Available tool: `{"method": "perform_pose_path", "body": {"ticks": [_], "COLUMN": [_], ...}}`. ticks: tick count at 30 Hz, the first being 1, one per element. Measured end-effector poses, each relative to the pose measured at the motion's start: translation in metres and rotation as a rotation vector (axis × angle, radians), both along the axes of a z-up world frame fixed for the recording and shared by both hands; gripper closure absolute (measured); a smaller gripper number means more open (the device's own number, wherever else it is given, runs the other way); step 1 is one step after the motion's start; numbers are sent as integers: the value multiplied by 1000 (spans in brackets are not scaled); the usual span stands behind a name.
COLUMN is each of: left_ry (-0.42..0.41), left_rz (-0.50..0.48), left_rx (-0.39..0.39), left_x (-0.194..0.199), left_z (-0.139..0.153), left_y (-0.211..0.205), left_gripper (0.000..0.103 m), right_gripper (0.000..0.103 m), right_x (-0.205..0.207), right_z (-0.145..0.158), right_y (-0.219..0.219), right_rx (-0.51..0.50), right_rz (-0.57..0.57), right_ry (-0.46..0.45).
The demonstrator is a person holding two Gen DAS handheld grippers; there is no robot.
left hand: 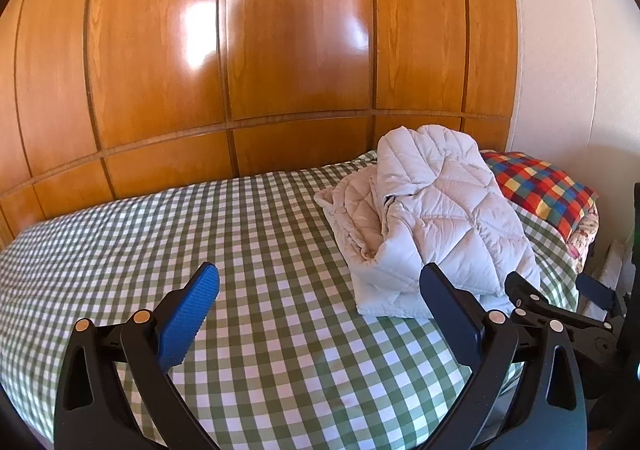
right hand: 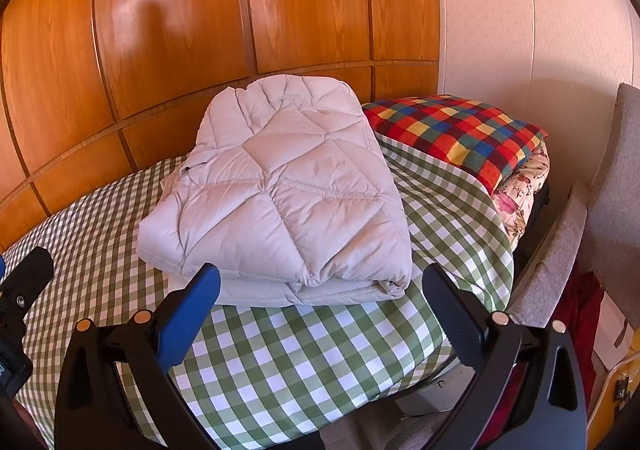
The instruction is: Fold small clothes
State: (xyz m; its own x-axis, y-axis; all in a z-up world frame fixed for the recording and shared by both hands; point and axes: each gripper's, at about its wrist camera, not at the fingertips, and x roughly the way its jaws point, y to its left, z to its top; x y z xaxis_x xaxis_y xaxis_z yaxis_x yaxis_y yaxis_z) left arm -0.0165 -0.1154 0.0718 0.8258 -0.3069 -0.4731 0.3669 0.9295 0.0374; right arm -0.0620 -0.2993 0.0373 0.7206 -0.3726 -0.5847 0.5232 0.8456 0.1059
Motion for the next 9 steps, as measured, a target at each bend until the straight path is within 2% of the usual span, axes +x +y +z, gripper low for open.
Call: {"method": "perform_pose_path", "body": {"ticks": [5,9], "left_ry": [60,97], "left_rz": [-7,-4], "left_rx": [-1,6], "left_x": [9,17], "left_z": [-7,-14], "left_y": [-2,-1], "left_gripper": [4,4], "right_gripper": [2,2], "right_x": [-2,-6], "right_z": [4,14], "right_y": [-8,-32], "right_rx": [17,34], "right_rz": [1,-19], "right_ry": [-27,-60]}}
